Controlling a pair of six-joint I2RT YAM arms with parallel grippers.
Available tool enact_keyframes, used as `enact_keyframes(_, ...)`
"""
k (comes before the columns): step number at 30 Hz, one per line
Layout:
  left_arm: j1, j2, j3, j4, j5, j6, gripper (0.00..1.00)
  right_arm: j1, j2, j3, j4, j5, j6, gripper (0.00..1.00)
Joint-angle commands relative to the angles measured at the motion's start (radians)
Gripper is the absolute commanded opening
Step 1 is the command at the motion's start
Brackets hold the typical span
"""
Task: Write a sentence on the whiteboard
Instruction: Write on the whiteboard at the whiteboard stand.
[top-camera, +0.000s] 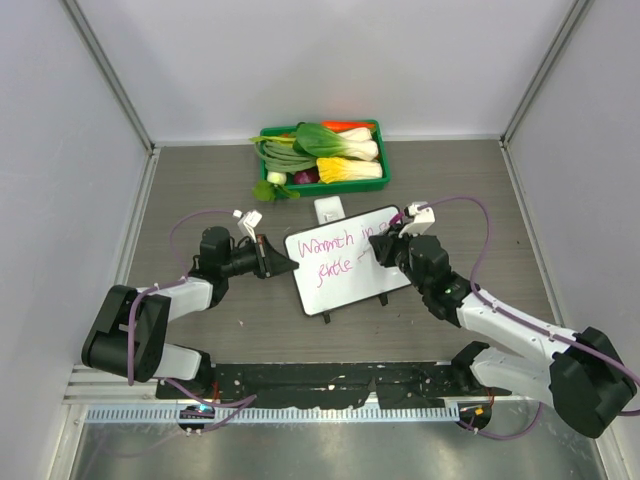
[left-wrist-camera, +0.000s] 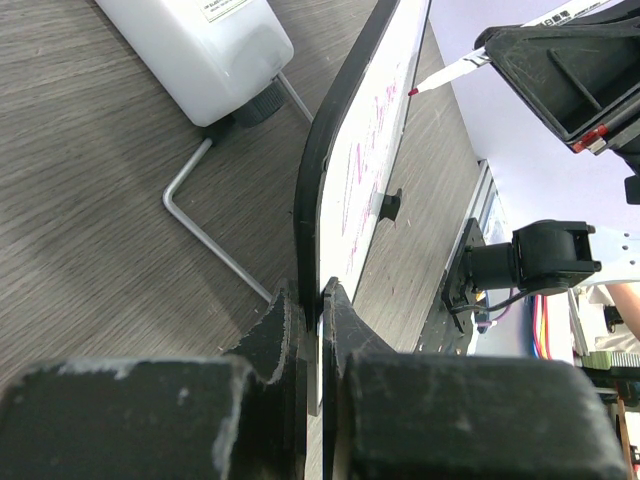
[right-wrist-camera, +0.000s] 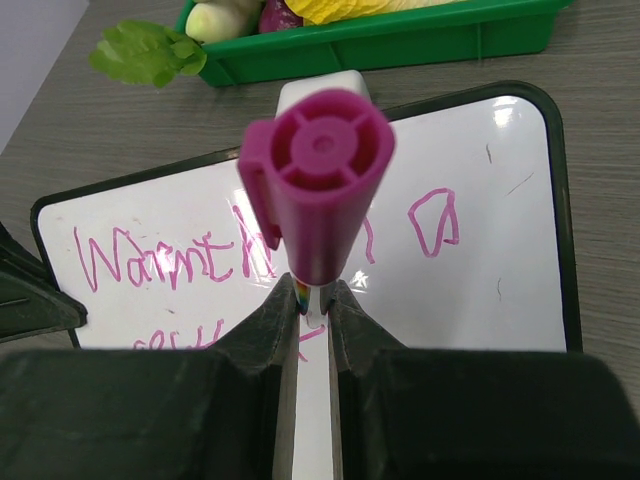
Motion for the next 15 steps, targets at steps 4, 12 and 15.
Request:
enact_keyframes(4,0.003,0.015,0.000,-0.033,-0.099,0.083,0.00,-0.003,-0.003,0.049,0.072,-0.022,0.013,0.01)
enact_keyframes(12,0.003,0.012,-0.001,-0.033,-0.099,0.081,0.00,-0.004,0.046,0.017,0.100,0.002,0.017,0.01)
enact_keyframes(15,0.003,0.011,-0.003,-0.033,-0.101,0.081,0.00,-0.004,0.041,0.006,0.086,0.004,0.019,0.01)
